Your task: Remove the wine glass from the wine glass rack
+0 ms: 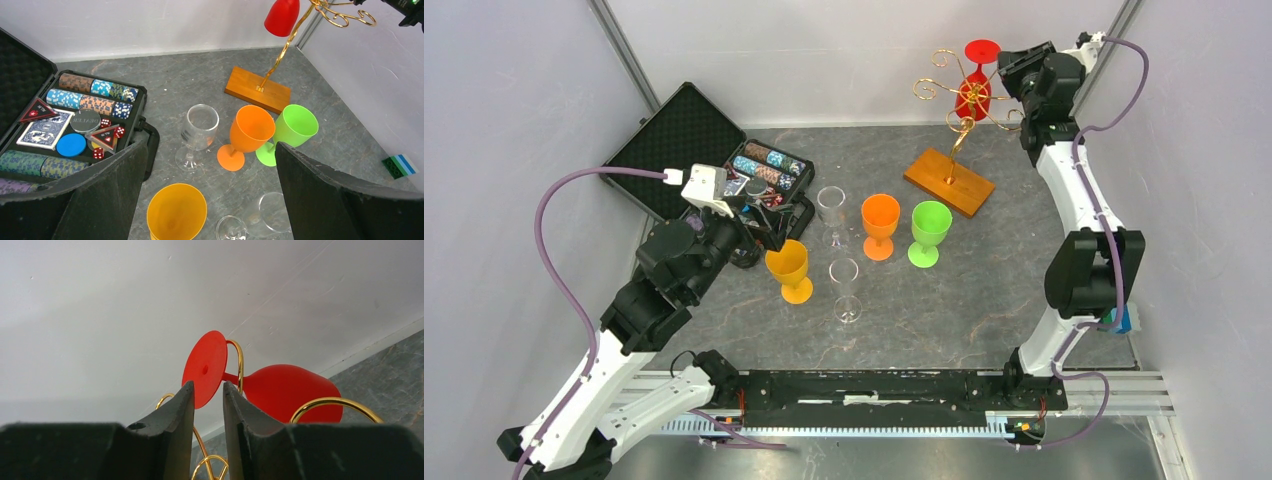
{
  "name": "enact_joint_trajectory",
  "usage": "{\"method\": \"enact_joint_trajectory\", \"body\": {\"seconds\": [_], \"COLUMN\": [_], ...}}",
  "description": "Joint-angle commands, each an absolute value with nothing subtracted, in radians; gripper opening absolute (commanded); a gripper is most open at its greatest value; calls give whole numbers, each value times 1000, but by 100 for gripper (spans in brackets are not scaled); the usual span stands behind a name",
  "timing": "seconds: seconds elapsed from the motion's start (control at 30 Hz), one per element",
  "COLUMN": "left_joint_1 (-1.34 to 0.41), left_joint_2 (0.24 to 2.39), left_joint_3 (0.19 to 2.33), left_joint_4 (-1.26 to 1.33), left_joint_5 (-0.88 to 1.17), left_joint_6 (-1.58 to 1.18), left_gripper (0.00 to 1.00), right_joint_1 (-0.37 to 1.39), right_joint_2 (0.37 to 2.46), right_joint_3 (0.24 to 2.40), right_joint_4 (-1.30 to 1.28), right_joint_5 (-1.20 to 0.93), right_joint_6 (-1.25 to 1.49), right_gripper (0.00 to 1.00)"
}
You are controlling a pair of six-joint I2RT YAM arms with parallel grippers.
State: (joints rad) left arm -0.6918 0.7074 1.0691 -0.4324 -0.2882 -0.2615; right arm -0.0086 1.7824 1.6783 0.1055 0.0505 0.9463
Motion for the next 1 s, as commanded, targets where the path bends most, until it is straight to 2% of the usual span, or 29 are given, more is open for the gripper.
{"method": "enact_joint_trajectory", "body": {"seconds": [0.0, 0.43, 0.77, 0.97], "left_joint_1": [-694, -694, -695, -694], "left_joint_2": [713, 738, 735, 728], "left_joint_3": [1069, 1074, 1074, 1074], "left_joint_4": [-399, -408, -412, -417], "left_joint_5": [-313, -316, -321, -323], "left_joint_6": [-283, -266, -270, -271], "left_gripper": [100, 100, 100, 100], "right_joint_1": [-6, 21, 21, 22], "right_joint_2": [1812, 1905, 1892, 1894], "right_joint_3": [1738, 1828, 1774, 1777], "right_joint_4": [151, 166, 213, 215], "right_joint_5": [71, 46, 84, 100], "right_joint_6": [955, 1002, 1072, 1099], "right_gripper": [32, 32, 29, 12]}}
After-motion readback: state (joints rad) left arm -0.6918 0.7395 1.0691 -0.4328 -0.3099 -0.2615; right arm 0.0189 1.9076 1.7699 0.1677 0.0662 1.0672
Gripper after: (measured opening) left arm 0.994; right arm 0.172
